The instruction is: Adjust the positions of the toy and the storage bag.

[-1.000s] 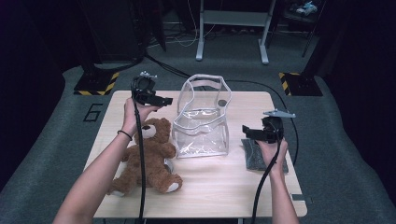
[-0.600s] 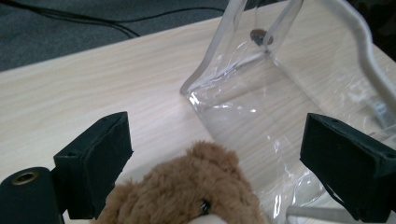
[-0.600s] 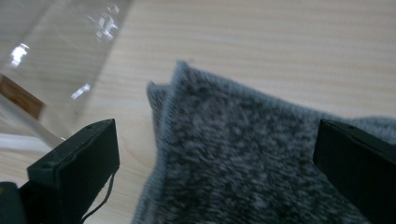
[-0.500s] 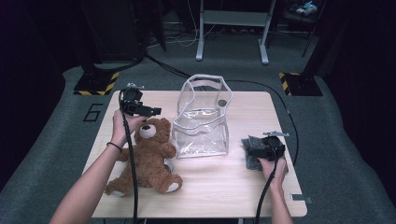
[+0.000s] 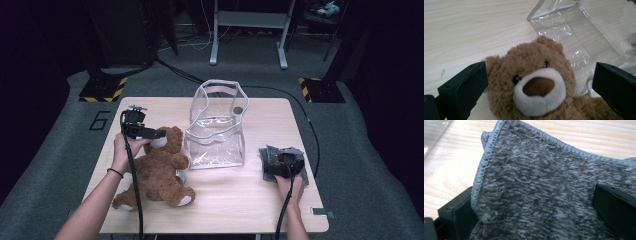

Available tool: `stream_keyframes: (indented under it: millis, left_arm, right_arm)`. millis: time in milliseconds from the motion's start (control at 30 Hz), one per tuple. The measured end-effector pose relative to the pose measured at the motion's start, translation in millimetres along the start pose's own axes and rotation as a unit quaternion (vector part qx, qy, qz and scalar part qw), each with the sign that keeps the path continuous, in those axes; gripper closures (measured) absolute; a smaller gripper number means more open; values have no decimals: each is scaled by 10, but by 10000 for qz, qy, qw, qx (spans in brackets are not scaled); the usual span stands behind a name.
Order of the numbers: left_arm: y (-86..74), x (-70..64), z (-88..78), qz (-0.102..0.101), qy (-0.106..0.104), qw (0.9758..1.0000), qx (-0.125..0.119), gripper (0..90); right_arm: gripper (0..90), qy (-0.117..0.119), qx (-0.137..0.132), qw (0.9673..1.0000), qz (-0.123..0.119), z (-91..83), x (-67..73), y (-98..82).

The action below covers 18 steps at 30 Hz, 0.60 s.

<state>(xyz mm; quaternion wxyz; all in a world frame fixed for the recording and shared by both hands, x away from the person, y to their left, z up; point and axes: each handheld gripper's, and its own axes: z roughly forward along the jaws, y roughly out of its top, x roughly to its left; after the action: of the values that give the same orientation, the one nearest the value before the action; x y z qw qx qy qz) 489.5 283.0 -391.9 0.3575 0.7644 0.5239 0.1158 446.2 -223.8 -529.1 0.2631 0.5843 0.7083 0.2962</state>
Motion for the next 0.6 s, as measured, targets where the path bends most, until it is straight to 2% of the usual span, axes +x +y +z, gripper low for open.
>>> stream_keyframes:
  millis: [67, 133, 167, 200, 300, 400, 500, 600]
  left_arm:
    - [-60, 1, -6, 8, 13, 10000, 10, 0]
    - [-109, 2, -13, -102, 0, 9999, 28, 0]
    - [-131, 12, -18, -46, 17, 10000, 65, 0]
    - [-156, 7, -17, -123, 20, 9999, 47, 0]
    - [-209, 5, -30, -159, 10, 9998, 74, 0]
    - [-254, 0, -28, -230, -13, 9997, 30, 0]
    - [-281, -17, -24, -265, -54, 9996, 122, 0]
    - [-301, -49, -16, -318, -81, 9994, 111, 0]
  right_arm:
    - [0, -5, -15, 10000, 21, -1, 6, -3]
    - [0, 0, -11, 10000, 24, -1, 5, -3]
    - [0, 0, -11, 10000, 24, -1, 5, -3]
    - [0, -2, -11, 10000, 27, -2, 5, -3]
    - [0, 1, -10, 10000, 30, -2, 5, -3]
    - [0, -5, -10, 10000, 29, -3, 6, -3]
    - [0, -12, -14, 10000, 27, -2, 7, -4]
    - [0, -18, -17, 10000, 26, -2, 8, -4]
